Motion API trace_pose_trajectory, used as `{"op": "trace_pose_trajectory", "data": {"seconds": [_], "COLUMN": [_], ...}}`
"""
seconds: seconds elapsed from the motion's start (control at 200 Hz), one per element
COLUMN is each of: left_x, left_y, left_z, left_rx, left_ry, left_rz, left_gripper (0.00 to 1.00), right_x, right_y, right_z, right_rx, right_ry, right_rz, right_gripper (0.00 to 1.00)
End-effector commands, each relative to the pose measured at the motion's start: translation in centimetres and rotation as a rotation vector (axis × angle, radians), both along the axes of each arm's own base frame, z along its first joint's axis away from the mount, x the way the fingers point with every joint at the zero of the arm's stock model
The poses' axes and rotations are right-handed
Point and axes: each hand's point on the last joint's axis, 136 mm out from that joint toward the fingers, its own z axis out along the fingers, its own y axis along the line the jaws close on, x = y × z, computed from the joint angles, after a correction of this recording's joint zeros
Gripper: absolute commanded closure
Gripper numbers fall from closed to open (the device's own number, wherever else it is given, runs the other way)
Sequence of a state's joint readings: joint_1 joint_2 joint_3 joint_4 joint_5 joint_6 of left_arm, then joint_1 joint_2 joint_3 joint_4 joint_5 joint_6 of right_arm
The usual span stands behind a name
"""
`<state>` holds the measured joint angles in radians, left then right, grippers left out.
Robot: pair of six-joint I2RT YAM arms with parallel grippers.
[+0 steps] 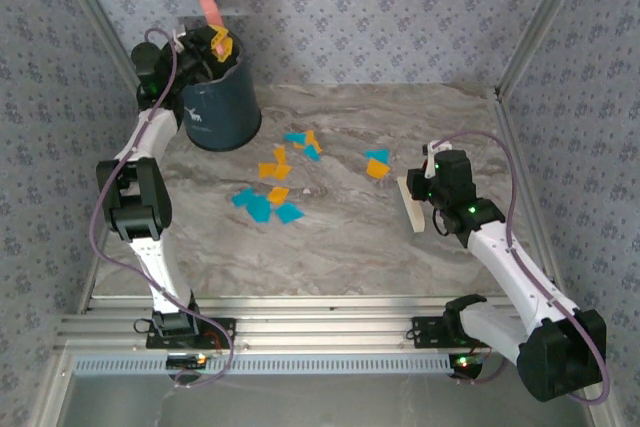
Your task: Sweep away the paper scraps from the table
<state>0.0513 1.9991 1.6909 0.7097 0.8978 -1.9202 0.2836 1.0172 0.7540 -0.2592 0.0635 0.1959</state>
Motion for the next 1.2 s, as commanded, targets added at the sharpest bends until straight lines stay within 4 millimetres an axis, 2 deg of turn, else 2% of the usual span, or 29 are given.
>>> {"op": "trace_pose_trajectory", "data": {"seconds": [0.0,0.235,0.495,0.869,1.004,1.194], "left_x": [-2.9,-5.7,-10.5,-17.8,-19.7,-22.4], "left_y": [-0.7,-2.6,-5.6,-9.6,-10.4,-10.9], "left_z": [4.3,2.0,-1.5,-9.1,-11.1,-15.2], "left_rx": [0.054,0.311,0.652,0.986,1.093,1.243], "left_ry": [-0.132,-0.129,-0.150,-0.142,-0.154,-0.122], "left_rz": [-0.009,-0.023,-0.088,-0.240,-0.293,-0.401], "left_gripper": [1.00,1.00,1.00,1.00,1.00,1.00], "right_x": [0.1,0.0,-0.1,0.5,0.8,1.2], "right_y": [0.3,0.4,0.4,0.4,0.1,-0.9], "right_z": [1.0,1.4,1.8,2.2,2.3,2.6], "right_rx": [0.033,0.044,0.055,0.070,0.064,0.045], "right_ry": [-0.029,-0.042,-0.062,-0.093,-0.107,-0.144], "right_rz": [-0.004,-0.002,-0.005,-0.015,-0.036,-0.086], "right_gripper": [1.00,1.00,1.00,1.00,1.00,1.00]}}
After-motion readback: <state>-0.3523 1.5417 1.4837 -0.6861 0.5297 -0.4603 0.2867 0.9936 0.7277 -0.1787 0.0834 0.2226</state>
